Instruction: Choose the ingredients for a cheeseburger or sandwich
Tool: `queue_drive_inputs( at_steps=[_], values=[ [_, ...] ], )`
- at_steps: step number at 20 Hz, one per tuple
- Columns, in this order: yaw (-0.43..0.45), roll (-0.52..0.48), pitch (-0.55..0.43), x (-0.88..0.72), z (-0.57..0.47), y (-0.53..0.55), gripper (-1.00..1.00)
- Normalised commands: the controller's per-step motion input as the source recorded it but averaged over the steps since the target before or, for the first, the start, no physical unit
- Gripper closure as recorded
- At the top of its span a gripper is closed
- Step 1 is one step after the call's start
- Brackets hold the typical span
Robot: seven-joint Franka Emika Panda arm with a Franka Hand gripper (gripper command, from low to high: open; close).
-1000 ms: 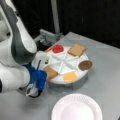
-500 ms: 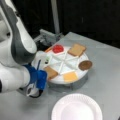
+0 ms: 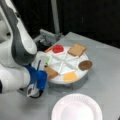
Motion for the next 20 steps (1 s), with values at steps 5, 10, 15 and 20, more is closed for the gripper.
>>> queue_drive_inputs(
  at_steps=[5,10,15,20],
  values=[
    [0.030,0.238,-0.072,0.26,-0.14,-0.18,1.00],
    [0.009,0.212,-0.063,0.22,-0.11,-0.16,1.00],
    [-0.002,0.156,0.041,0.14,0.09,-0.17,1.00],
    [0.031,0.075,0.180,0.06,0.47,-0.20,1.00]
  ],
)
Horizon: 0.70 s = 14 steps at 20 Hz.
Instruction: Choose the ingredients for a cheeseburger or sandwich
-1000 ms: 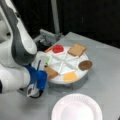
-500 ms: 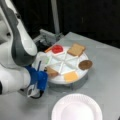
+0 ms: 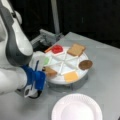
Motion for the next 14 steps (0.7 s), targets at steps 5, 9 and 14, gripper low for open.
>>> queue_drive_inputs(
  at_steps=[5,9,14],
  values=[
    [0.121,-0.078,0.212,0.10,0.43,-0.11,1.00],
    [0.209,-0.210,0.194,0.37,0.39,-0.08,1.00],
    [0.196,-0.199,0.182,0.51,0.26,-0.11,1.00]
  ],
)
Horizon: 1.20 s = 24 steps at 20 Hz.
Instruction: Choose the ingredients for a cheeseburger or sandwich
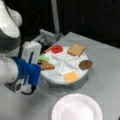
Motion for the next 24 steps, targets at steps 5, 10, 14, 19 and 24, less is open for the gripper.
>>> queue_drive_inputs(
  at_steps=[5,10,14,19,24],
  values=[
    [0.159,-0.076,0.211,0.75,-0.02,-0.26,1.00],
    [0.140,0.074,0.226,0.72,-0.15,-0.31,1.00],
    [0.090,0.155,0.152,0.62,-0.11,-0.33,1.00],
    [0.072,0.199,0.117,0.59,-0.10,-0.23,1.00],
    [0.117,0.162,0.105,0.54,-0.07,-0.10,1.00]
  ],
)
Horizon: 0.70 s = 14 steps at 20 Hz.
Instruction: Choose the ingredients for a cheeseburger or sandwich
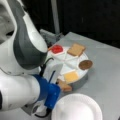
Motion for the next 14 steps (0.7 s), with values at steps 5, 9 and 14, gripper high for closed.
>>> queue_drive_inputs(
  at_steps=[5,9,14],
  values=[
    [0.122,0.081,0.092,0.60,-0.10,-0.09,1.00],
    [0.061,0.056,0.134,0.59,-0.04,-0.21,1.00],
    [0.061,0.101,0.158,0.63,0.02,-0.38,1.00]
  ],
)
